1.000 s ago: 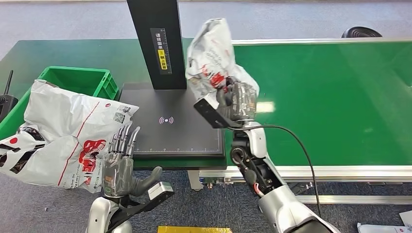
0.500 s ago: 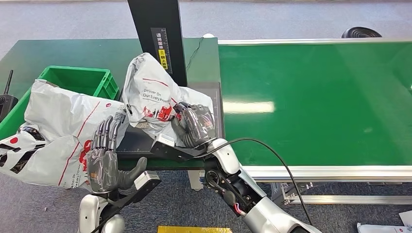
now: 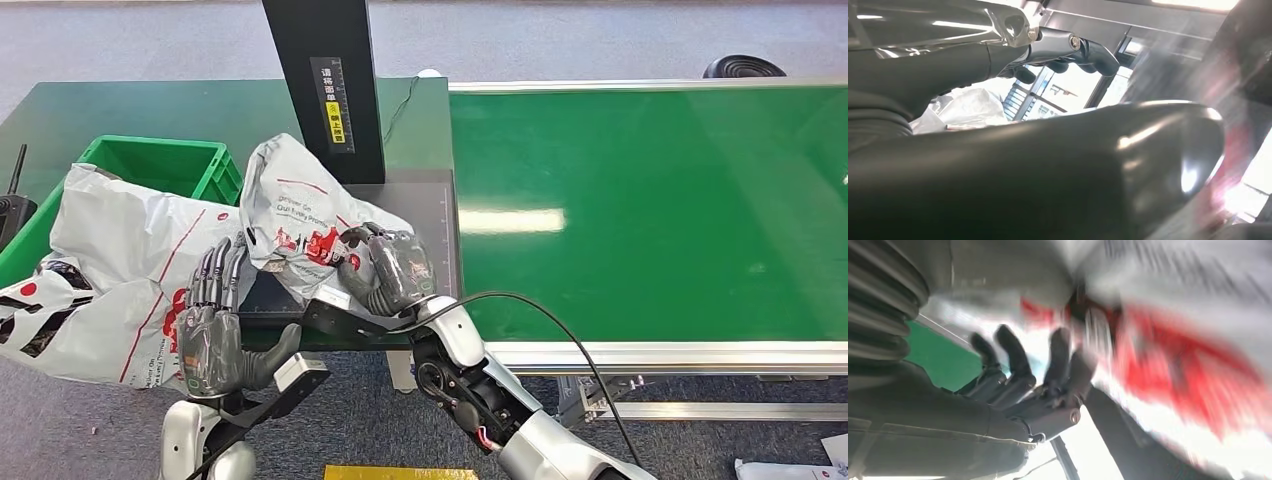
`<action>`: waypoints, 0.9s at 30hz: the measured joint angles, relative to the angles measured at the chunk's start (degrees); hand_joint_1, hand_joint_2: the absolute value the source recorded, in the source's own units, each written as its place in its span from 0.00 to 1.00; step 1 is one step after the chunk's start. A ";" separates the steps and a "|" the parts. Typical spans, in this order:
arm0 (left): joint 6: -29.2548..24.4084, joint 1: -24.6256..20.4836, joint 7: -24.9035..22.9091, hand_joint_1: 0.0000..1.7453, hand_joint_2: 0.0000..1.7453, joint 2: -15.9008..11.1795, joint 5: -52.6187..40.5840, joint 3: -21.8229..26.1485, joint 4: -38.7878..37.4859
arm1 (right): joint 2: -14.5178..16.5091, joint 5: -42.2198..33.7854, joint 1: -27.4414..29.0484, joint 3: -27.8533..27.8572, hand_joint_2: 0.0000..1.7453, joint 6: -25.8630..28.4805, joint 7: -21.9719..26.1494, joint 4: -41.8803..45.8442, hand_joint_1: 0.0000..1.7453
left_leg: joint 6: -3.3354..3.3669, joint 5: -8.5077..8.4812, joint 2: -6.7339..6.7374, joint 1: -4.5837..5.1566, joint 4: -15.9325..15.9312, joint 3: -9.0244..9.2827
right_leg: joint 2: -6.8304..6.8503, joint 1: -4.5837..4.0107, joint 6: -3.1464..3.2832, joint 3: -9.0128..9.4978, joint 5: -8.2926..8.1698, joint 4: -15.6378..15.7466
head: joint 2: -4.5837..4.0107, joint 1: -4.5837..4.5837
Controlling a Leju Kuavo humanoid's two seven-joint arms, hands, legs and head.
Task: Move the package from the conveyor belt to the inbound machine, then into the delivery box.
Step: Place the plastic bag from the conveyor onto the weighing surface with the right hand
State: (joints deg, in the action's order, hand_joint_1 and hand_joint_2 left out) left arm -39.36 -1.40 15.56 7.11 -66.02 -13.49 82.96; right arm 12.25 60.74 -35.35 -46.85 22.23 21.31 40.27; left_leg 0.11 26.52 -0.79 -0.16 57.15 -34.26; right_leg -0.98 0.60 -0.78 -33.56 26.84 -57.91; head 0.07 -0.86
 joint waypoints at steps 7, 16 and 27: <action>0.05 -0.64 0.73 0.00 0.00 0.16 1.70 -0.86 -0.26 | 1.19 -1.34 -0.09 0.15 0.00 4.39 -1.31 -4.90 0.00 | 0.00 0.00 0.01 0.00 0.00 0.00 | 0.00 0.00 0.00 -0.01 0.00 0.00 | 0.00 0.01; 0.29 -1.61 1.70 0.00 0.00 0.76 2.44 -1.66 -0.94 | 2.00 -0.83 -0.85 1.04 0.00 5.58 -2.80 -9.72 0.00 | 0.00 0.00 0.02 0.00 0.00 0.00 | 0.00 0.00 0.00 -0.01 0.00 0.00 | 0.00 0.01; 1.87 -4.22 -2.14 0.00 0.00 0.99 -4.45 -1.70 -5.12 | 0.84 -0.15 -2.10 7.16 0.00 7.39 -6.82 -10.60 0.00 | 0.01 -0.01 -0.05 0.00 0.02 0.01 | 0.01 0.02 -0.01 -0.01 -0.01 0.01 | 0.00 0.01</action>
State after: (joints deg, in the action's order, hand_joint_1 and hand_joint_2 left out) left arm -37.48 -5.62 13.42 8.10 -70.48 -15.18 77.85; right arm 13.09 60.59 -37.46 -39.69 29.62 14.49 29.67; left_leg 0.12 26.52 -0.84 -0.16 57.17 -34.25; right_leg -0.97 0.62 -0.79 -33.57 26.82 -57.91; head 0.07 -0.86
